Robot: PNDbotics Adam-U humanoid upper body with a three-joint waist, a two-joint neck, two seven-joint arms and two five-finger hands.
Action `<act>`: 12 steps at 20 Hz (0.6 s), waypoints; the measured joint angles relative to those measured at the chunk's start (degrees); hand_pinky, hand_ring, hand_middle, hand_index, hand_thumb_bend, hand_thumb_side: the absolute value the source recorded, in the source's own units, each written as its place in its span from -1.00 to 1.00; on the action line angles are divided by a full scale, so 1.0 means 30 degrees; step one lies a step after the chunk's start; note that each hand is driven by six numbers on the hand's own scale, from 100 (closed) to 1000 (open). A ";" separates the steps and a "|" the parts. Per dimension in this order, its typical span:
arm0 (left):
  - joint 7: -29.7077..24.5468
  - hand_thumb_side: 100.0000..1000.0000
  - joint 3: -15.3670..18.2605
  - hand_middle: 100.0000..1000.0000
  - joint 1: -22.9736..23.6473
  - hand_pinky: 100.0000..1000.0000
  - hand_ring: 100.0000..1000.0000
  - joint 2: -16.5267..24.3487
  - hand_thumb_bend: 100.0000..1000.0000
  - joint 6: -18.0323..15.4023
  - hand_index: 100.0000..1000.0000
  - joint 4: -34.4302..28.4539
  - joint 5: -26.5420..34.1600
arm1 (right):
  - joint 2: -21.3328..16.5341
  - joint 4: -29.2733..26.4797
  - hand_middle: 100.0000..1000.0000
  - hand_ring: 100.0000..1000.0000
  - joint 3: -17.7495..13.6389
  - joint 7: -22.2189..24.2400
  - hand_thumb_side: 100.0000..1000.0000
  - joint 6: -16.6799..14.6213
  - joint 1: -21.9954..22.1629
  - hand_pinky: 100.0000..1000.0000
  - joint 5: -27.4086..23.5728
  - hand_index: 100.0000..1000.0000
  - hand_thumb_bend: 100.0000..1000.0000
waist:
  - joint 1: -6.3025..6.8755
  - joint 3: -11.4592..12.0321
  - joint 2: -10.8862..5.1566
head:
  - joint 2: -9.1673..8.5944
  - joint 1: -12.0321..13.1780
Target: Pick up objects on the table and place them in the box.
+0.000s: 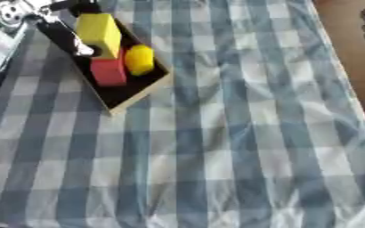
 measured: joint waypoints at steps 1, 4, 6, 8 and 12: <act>0.0071 -1.00 0.0087 0.04 -0.0001 0.46 0.29 -0.0058 -0.48 0.0013 0.20 0.0161 0.0000 | 0.0000 0.0035 0.54 0.78 0.0002 0.0009 -0.06 -0.0006 0.0000 0.92 0.0009 0.58 -1.00 | 0.0000 -0.0001 0.0000 | -0.0001 0.0001; 0.0216 -1.00 0.0291 0.13 -0.0033 0.49 0.35 -0.0144 -0.45 0.0045 0.33 0.0528 0.0044 | 0.0001 0.0045 0.54 0.77 0.0018 0.0036 -0.06 -0.0032 0.0004 0.91 0.0053 0.58 -1.00 | 0.0000 -0.0017 0.0000 | -0.0002 0.0011; 0.0253 -1.00 0.0402 0.22 -0.0048 0.51 0.41 -0.0160 -0.42 0.0062 0.43 0.0730 0.0111 | 0.0001 0.0045 0.54 0.78 0.0027 0.0048 -0.07 -0.0052 0.0004 0.91 0.0116 0.58 -1.00 | 0.0000 -0.0031 0.0000 | -0.0006 0.0033; 0.0250 -1.00 0.0499 0.38 -0.0054 0.59 0.51 -0.0245 -0.34 0.0061 0.60 0.0880 0.0150 | 0.0001 0.0045 0.54 0.77 0.0027 0.0048 -0.07 -0.0057 0.0004 0.91 0.0164 0.58 -1.00 | 0.0000 -0.0069 0.0003 | -0.0011 0.0076; -0.0064 -1.00 0.0538 0.68 -0.0147 0.84 0.78 -0.0293 -0.10 0.0098 0.84 0.1020 -0.0089 | 0.0001 0.0044 0.54 0.77 0.0037 0.0067 -0.08 -0.0079 0.0010 0.91 0.0191 0.58 -1.00 | 0.0000 -0.0097 0.0004 | -0.0014 0.0102</act>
